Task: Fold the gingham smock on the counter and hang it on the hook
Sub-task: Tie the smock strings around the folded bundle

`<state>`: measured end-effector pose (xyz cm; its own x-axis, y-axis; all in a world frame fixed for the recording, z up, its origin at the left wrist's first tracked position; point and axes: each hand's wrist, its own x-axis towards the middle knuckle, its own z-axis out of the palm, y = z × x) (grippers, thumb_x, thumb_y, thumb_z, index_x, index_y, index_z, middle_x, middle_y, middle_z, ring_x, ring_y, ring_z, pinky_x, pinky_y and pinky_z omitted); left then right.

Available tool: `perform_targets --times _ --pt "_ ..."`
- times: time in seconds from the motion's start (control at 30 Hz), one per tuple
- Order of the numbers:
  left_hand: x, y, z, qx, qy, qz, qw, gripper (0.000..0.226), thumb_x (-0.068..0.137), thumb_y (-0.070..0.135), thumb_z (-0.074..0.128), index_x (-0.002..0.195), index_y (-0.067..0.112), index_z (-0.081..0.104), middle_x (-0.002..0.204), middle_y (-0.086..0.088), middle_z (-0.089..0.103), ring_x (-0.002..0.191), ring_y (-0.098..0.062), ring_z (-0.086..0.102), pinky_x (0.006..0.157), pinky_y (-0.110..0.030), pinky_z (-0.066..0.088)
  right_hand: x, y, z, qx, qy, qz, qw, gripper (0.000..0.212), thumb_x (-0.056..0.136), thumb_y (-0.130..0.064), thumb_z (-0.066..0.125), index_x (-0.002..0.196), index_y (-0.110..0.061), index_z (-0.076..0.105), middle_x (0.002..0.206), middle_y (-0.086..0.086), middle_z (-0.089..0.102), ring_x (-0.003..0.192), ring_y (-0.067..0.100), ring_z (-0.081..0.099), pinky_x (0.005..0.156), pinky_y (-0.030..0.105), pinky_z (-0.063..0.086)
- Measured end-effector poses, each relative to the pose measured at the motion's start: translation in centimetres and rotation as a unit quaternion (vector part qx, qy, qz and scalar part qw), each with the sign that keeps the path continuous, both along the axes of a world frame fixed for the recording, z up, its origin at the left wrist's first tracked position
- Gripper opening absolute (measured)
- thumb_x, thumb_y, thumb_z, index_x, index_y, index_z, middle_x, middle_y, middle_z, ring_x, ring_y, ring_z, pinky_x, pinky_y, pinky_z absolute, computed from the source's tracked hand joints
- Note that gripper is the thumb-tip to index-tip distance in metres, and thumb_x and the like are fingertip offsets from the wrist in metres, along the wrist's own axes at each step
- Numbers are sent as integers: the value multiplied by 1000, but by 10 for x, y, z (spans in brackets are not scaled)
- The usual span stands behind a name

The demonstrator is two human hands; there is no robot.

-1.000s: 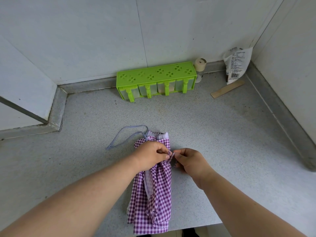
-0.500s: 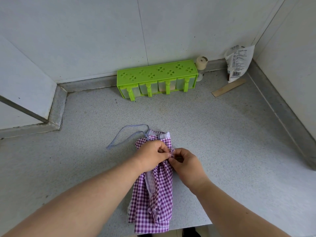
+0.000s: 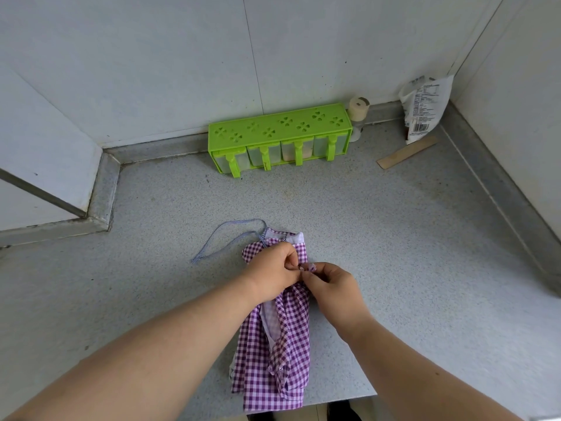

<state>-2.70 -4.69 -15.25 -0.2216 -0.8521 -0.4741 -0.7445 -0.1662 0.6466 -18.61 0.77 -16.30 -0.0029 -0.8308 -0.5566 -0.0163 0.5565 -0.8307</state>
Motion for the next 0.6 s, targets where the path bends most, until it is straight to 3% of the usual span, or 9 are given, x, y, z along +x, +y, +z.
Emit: perform_targets --times 0.07,0.2,0.33,0.4,0.53,0.6 --pt "0 2 1 -3 -6 -14 1000 21 93 21 78 89 25 58 87 9 65 75 -5 58 66 -17 44 0 -1 -3 -14 50 8 999 10 101 -21 66 99 -21 76 89 -7 79 85 10 75 74 23 59" --pt "3 -2 3 20 -6 -50 999 23 93 20 80 93 31 60 99 8 70 93 -10 68 88 -29 56 2 -3 -7 -36 116 30 992 15 104 -20 60 97 -26 72 83 -10 74 71 -4 66 60 12 48" --pt "3 -8 2 28 -17 -74 997 24 95 14 74 94 34 60 100 4 72 94 -13 71 92 -38 59 -4 -1 -9 -79 136 97 983 25 102 -17 63 88 -35 71 87 -17 73 79 1 66 72 17 51" --pt "1 -8 2 30 -22 -84 996 24 96 13 71 94 35 61 100 6 72 94 -11 70 93 -37 59 -10 -3 -7 -91 174 140 970 24 99 -16 66 87 -36 72 91 -17 73 84 1 66 74 13 50" --pt "-1 -7 2 23 -26 -86 996 21 99 13 69 97 33 64 101 8 71 95 -8 69 95 -34 58 -17 -11 -1 -104 225 192 950 19 90 -15 76 86 -33 76 88 -14 74 80 6 68 73 19 54" --pt "-2 -5 1 15 -24 -82 996 19 99 14 70 98 33 65 100 10 71 95 -7 69 95 -33 58 -14 -14 1 -92 262 193 941 17 87 -18 77 83 -33 71 83 -12 71 73 6 65 64 20 49"
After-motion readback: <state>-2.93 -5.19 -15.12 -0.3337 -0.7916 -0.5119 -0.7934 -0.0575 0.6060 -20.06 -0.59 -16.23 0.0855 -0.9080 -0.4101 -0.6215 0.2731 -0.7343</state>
